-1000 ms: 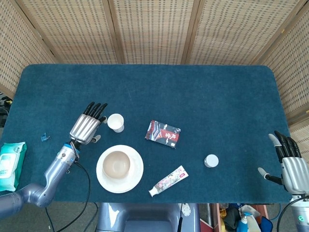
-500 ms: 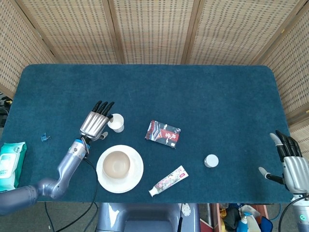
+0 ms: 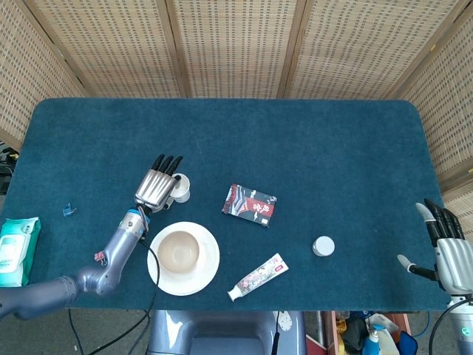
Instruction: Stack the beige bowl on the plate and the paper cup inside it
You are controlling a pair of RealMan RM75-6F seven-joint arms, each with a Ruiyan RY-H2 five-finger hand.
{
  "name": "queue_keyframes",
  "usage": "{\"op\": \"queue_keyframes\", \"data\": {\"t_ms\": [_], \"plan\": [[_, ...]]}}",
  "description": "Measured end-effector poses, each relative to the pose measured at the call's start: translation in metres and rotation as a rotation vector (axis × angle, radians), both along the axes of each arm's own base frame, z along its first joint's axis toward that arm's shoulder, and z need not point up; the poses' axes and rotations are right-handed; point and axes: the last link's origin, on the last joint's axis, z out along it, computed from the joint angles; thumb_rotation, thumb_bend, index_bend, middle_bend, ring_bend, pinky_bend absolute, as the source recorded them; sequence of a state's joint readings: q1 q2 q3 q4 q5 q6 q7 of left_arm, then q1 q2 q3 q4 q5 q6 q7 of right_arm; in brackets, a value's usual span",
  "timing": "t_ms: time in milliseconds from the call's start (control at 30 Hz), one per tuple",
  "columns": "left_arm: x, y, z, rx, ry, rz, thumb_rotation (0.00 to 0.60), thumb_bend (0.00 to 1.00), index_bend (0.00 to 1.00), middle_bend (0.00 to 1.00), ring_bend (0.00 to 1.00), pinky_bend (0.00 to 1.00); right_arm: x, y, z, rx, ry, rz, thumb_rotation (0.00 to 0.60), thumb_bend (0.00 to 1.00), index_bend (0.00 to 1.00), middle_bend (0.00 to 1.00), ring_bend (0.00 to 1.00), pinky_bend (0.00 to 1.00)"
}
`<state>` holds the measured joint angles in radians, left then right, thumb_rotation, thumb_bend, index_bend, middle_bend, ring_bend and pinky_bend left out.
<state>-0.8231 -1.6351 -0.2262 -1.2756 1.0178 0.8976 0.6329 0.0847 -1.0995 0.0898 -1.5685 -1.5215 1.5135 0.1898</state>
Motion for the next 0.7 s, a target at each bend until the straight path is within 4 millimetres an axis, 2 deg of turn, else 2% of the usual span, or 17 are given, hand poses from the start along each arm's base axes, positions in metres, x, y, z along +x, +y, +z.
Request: {"op": "queue_keyframes", "data": {"t_ms": [167, 367, 500, 700], "plan": [[-0.004, 0.000, -0.005, -0.001, 0.015, 0.012, 0.600, 0.39, 0.50, 0.03, 0.00, 0.02, 0.001, 0.001, 0.001, -0.002, -0.003, 0.005, 0.600, 0.15, 0.00, 0.00, 0.00, 0.00], [-0.007, -0.002, -0.006, 0.004, 0.015, 0.013, 0.600, 0.41, 0.52, 0.03, 0.00, 0.02, 0.001, 0.001, 0.001, -0.002, -0.003, 0.006, 0.600, 0.15, 0.00, 0.00, 0.00, 0.00], [-0.006, -0.004, -0.001, 0.012, 0.003, -0.002, 0.600, 0.41, 0.53, 0.03, 0.00, 0.02, 0.001, 0.001, 0.000, 0.000, -0.001, 0.008, 0.600, 0.15, 0.00, 0.00, 0.00, 0.00], [-0.002, -0.010, 0.018, 0.029, -0.017, -0.036, 0.600, 0.41, 0.56, 0.04, 0.00, 0.03, 0.003, 0.002, 0.000, -0.001, 0.000, 0.014, 0.600, 0.15, 0.00, 0.00, 0.00, 0.00]]}}
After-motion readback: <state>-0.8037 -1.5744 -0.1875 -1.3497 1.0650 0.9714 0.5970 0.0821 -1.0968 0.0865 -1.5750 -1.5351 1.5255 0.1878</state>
